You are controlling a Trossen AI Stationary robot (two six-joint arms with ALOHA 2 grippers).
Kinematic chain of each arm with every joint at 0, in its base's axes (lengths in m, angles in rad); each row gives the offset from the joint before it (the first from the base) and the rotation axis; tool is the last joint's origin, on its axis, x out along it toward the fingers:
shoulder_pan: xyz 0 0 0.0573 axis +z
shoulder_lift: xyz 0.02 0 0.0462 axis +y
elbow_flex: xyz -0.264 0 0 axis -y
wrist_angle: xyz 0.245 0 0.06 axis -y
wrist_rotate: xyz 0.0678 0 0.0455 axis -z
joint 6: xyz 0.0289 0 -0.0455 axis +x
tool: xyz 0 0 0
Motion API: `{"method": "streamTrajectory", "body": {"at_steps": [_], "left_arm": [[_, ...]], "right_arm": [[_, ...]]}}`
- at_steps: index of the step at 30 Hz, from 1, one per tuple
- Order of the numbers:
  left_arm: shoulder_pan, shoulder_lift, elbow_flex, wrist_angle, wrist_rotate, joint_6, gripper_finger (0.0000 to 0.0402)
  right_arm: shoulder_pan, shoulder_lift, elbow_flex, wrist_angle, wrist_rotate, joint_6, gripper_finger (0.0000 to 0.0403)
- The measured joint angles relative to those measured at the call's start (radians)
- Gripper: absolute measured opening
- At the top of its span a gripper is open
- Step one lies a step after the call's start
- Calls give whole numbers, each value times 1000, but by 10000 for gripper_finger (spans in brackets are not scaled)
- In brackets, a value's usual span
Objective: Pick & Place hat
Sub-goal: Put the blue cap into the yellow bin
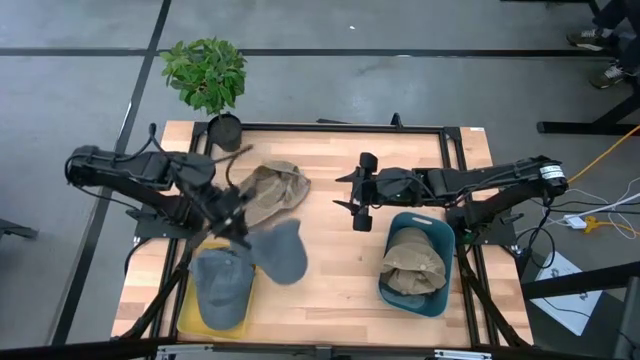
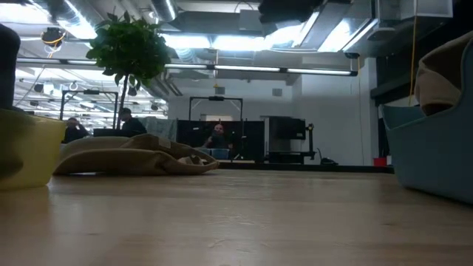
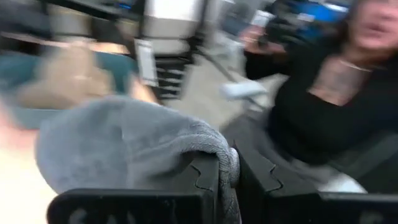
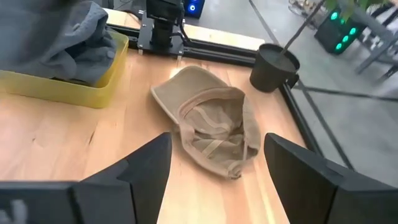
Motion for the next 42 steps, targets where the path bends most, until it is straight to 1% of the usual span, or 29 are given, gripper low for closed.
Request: {"method": "streamTrajectory", "body": {"at_steps": [1,3,7,12,14,18,24,28,34,38,42], "left_arm": [[-15,4,0,3,45,-4,27],[-53,8,0,23,88,-28,30],[-126,9,0,34,123,-93,30],[-216,9,0,49,124,-204,26],[-250,9,0,46,104,-251,27],[-314,10,-6,35,20,-359,26],[-426,23,-6,-45,-101,-473,27],[-485,31,-7,-79,-121,-500,26],[-536,30,-7,-83,-130,-659,26],[-560,32,-7,-184,-212,-701,26],[-581,45,-7,-268,-214,-733,26]], "right_arm": [[0,0,0,-6,0,14,255],[0,0,0,-16,0,43,255],[0,0,-10,-16,0,97,255],[0,6,-10,-33,0,167,255],[0,8,-11,-35,0,185,255],[0,14,-11,-34,7,196,255],[0,26,-11,-34,69,191,255],[0,30,-11,-35,71,187,255],[0,29,-11,-36,71,189,255],[0,35,-11,-36,72,196,255],[0,44,-11,-33,80,196,255]]}}
